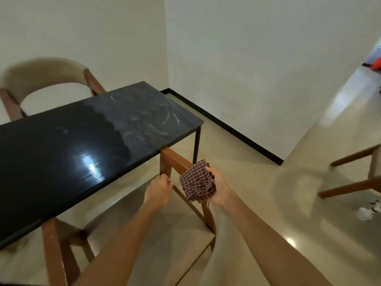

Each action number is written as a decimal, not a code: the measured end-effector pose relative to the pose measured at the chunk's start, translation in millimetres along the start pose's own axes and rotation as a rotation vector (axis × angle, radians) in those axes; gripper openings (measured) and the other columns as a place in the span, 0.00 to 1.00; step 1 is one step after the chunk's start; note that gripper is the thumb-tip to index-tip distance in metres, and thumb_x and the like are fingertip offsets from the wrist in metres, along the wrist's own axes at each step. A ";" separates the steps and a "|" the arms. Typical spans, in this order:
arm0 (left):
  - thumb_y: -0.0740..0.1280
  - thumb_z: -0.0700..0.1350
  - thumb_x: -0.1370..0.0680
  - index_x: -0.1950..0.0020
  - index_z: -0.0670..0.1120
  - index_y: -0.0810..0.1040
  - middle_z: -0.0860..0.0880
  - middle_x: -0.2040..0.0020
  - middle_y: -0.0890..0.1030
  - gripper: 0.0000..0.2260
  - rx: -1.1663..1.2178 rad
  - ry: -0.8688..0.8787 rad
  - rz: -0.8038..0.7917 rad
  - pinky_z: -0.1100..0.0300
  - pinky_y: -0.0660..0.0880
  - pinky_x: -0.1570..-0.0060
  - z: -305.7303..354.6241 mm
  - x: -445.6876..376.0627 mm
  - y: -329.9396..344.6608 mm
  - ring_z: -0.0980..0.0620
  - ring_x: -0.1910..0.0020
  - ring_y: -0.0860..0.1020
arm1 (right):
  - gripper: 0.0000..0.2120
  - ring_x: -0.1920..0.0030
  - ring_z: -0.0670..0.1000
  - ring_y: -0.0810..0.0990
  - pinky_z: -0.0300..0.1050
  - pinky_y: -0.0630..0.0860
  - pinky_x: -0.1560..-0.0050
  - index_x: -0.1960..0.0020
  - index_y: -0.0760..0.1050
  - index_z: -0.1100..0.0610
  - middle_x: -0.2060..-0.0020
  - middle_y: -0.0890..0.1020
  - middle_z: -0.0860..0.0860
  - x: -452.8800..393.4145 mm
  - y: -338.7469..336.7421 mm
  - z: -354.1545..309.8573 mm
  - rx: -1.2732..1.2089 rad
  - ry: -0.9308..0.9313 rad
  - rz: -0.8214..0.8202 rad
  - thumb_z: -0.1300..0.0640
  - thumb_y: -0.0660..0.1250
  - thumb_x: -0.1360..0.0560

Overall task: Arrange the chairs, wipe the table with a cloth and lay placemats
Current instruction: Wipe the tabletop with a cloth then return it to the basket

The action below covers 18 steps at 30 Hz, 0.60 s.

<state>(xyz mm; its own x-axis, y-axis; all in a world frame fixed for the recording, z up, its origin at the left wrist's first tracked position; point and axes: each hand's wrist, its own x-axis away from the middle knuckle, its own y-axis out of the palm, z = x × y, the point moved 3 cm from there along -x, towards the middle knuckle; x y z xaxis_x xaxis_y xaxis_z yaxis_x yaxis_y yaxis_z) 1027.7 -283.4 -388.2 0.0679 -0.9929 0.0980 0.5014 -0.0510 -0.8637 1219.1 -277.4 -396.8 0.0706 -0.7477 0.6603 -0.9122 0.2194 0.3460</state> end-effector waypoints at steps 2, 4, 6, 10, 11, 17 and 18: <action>0.59 0.51 0.19 0.42 0.46 0.74 0.48 0.46 0.77 0.12 0.000 -0.022 0.028 0.56 0.74 0.45 2.8 -0.2 -4.3 0.52 0.47 0.75 | 0.20 0.42 0.61 0.77 0.61 0.70 0.36 0.37 0.73 0.58 0.43 0.79 0.59 -2.4 2.2 -7.4 0.025 -0.002 -0.026 0.46 0.61 0.23; 0.59 0.51 0.19 0.42 0.46 0.74 0.48 0.46 0.77 0.12 0.015 -0.043 0.059 0.56 0.74 0.46 3.0 -1.2 -11.1 0.52 0.48 0.75 | 0.20 0.43 0.61 0.77 0.61 0.71 0.36 0.38 0.73 0.58 0.43 0.79 0.59 -6.1 6.2 -13.7 0.026 -0.001 -0.053 0.46 0.61 0.22; 0.59 0.50 0.19 0.42 0.46 0.74 0.48 0.47 0.77 0.11 0.017 -0.051 0.080 0.58 0.73 0.48 0.9 1.3 -15.7 0.53 0.49 0.75 | 0.18 0.43 0.61 0.77 0.60 0.71 0.37 0.40 0.73 0.58 0.44 0.80 0.58 -7.2 10.4 -16.6 0.007 0.003 -0.068 0.46 0.59 0.22; 0.59 0.51 0.19 0.45 0.47 0.73 0.49 0.50 0.77 0.10 0.017 -0.064 0.104 0.60 0.73 0.51 -4.8 5.0 -16.4 0.54 0.53 0.75 | 0.15 0.44 0.60 0.77 0.60 0.72 0.39 0.44 0.74 0.57 0.46 0.80 0.58 -7.7 12.9 -11.6 -0.029 0.020 -0.083 0.47 0.58 0.21; 0.59 0.51 0.19 0.45 0.46 0.73 0.49 0.50 0.77 0.10 0.025 -0.064 0.123 0.61 0.72 0.52 -4.6 2.5 -15.6 0.54 0.53 0.74 | 0.15 0.45 0.60 0.77 0.59 0.72 0.41 0.45 0.74 0.57 0.47 0.80 0.58 -9.0 13.1 -13.0 -0.028 0.006 -0.089 0.47 0.57 0.21; 0.60 0.50 0.19 0.48 0.47 0.73 0.50 0.53 0.76 0.08 0.048 -0.084 0.155 0.61 0.70 0.55 9.5 -4.7 -1.1 0.54 0.55 0.74 | 0.18 0.46 0.60 0.78 0.58 0.74 0.45 0.39 0.74 0.59 0.46 0.80 0.58 -19.8 7.2 -34.0 -0.072 0.009 -0.088 0.48 0.57 0.20; 0.60 0.50 0.19 0.48 0.47 0.73 0.50 0.53 0.76 0.08 0.049 -0.090 0.154 0.61 0.70 0.56 13.5 -9.8 1.1 0.55 0.56 0.74 | 0.18 0.45 0.60 0.79 0.57 0.75 0.45 0.38 0.74 0.59 0.46 0.81 0.58 -24.7 5.6 -40.2 -0.053 0.006 -0.087 0.48 0.57 0.20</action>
<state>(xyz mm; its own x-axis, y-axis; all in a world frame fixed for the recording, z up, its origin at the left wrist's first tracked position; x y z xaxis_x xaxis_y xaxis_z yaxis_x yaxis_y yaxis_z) 1039.2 -272.2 -383.5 0.2231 -0.9747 0.0128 0.5201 0.1080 -0.8472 1228.4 -232.5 -384.4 0.1509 -0.7618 0.6300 -0.8801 0.1867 0.4366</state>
